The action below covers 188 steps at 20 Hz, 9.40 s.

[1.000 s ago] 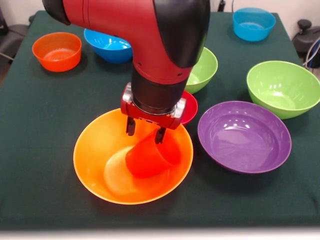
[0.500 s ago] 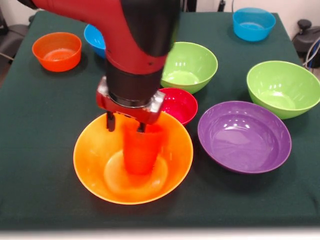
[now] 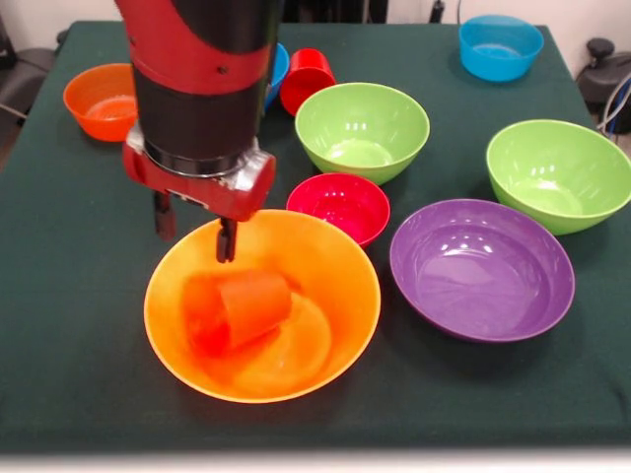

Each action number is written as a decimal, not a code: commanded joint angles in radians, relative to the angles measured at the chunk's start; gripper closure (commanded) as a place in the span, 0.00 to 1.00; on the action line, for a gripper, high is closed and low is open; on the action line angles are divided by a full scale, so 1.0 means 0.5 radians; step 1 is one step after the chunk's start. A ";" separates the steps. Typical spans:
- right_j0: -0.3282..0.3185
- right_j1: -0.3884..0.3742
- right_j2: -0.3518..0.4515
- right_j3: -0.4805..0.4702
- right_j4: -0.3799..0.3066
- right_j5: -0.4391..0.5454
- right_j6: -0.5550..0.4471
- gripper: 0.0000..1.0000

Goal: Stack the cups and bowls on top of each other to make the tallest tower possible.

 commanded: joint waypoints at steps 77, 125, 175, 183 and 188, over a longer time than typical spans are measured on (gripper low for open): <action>-0.089 0.739 -0.897 -1.199 1.012 0.630 0.706 0.00; -0.223 0.771 -0.389 -1.236 1.285 1.273 -2.549 0.00; -0.440 1.085 -1.426 -1.428 2.025 1.086 -2.567 0.00; -0.599 1.140 -2.136 -1.507 2.710 1.041 -2.681 0.00; -0.656 1.177 -2.451 -1.532 3.029 0.982 -2.685 0.00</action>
